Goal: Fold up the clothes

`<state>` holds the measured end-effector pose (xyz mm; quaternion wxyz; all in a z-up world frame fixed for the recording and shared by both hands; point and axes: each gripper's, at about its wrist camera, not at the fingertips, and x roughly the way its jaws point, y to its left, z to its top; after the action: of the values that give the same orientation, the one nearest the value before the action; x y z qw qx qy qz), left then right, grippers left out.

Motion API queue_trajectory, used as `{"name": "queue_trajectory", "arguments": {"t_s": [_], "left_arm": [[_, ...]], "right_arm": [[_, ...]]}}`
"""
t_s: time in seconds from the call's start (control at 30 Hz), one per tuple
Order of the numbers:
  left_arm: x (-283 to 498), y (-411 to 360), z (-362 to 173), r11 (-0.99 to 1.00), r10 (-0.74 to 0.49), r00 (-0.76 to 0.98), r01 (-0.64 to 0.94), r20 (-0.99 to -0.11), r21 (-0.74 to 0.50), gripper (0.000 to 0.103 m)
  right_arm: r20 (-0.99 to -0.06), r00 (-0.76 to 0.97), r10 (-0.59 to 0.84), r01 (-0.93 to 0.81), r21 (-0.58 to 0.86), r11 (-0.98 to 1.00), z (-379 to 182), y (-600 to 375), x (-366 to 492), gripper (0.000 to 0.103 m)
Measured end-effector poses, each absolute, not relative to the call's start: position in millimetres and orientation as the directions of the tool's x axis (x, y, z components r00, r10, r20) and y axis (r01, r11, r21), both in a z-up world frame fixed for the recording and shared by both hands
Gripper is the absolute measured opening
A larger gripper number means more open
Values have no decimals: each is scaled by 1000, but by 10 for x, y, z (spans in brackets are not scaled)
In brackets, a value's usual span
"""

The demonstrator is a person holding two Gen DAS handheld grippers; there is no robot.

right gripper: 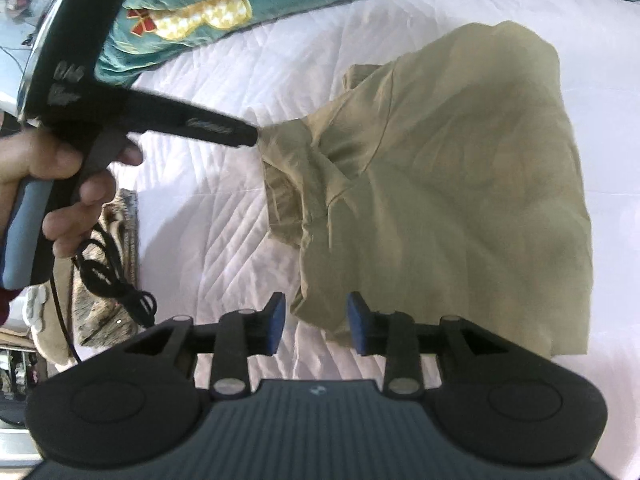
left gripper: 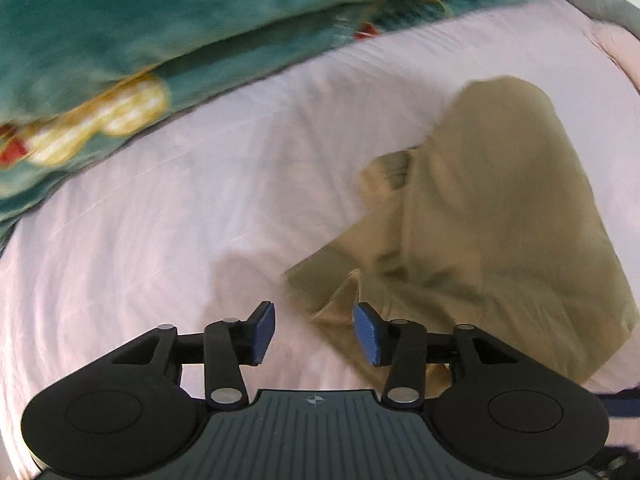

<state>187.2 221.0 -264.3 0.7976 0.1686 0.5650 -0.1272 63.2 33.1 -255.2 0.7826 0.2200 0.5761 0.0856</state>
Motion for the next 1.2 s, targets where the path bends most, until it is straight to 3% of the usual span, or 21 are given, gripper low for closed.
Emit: {"name": "queue_trajectory", "arguments": {"t_s": [0.1,0.2,0.4,0.73,1.07,1.2], "left_arm": [[1685,2369,-2473,950,1,339,293,-941,106,48],[1344,2321,-2477,980,-62,325,201,-944,4,52],[642,1604,-3123,986,-150,241,102,-959,-129,53],[490,1511,-3326,998,-52,247,-25,-968,-60,53],[724,1422,-3664,996,-85,159,-5,-984,-87,53],[763,1275,-3736,999,-41,149,27,-988,-37,53]], "right_arm": [[-863,353,362,131,428,894,-2461,125,509,40],[-878,369,304,196,393,898,-2493,-288,324,43],[-930,307,200,316,298,901,-2923,-1028,87,47],[-935,258,243,318,320,893,-3293,-1163,197,47],[-944,202,260,319,314,894,-3508,-1053,272,48],[-949,176,261,299,304,904,-3556,-991,333,48]]}}
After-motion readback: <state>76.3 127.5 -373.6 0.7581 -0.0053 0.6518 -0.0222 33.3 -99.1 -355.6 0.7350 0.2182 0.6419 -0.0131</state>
